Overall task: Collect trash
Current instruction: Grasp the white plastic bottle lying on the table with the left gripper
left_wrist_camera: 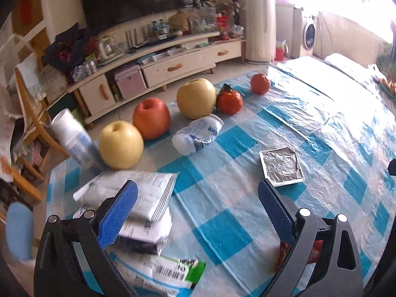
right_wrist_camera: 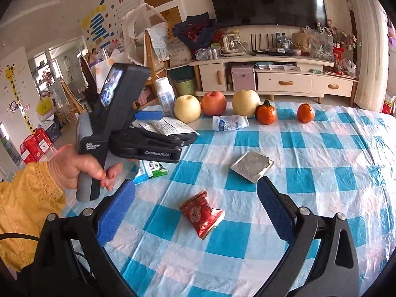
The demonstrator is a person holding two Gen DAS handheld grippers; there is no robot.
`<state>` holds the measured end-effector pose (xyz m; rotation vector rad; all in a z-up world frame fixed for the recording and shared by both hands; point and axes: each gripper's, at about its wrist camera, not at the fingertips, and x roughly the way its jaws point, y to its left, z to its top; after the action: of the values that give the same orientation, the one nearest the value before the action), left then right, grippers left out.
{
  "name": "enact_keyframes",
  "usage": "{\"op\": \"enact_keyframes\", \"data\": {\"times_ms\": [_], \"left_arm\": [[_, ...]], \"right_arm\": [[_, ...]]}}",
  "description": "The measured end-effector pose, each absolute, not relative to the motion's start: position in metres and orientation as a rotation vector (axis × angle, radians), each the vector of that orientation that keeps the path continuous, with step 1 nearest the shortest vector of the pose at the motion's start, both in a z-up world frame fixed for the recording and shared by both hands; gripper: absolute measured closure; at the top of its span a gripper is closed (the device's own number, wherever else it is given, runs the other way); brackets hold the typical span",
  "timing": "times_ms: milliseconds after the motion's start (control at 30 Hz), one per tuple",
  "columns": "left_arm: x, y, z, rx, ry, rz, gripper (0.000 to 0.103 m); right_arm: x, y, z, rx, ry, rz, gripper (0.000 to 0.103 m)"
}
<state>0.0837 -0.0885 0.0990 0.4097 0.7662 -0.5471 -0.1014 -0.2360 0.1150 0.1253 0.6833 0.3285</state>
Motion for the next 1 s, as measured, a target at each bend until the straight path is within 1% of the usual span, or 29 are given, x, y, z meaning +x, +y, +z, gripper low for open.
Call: {"op": "enact_keyframes", "data": {"times_ms": [133, 233, 433, 633, 1000], "left_arm": [[0.116, -0.130, 0.084, 0.552, 0.805, -0.573, 0.006], [0.142, -0.148, 0.072, 0.612, 0.853, -0.582, 0.006], [0.183, -0.164, 0.059, 0.610, 0.917, -0.579, 0.006], [0.203, -0.183, 0.040, 0.692, 0.956, -0.589, 0.006], [0.213, -0.181, 0.034, 0.585, 0.983, -0.583, 0.007]], "right_arm": [[-0.094, -0.254, 0.108, 0.162, 0.732, 0.301, 0.004], [-0.091, -0.268, 0.103, 0.216, 0.755, 0.301, 0.004], [-0.085, -0.286, 0.094, 0.297, 0.805, 0.288, 0.004], [-0.083, -0.289, 0.092, 0.322, 0.817, 0.306, 0.004], [-0.079, -0.291, 0.089, 0.352, 0.839, 0.320, 0.004]]}}
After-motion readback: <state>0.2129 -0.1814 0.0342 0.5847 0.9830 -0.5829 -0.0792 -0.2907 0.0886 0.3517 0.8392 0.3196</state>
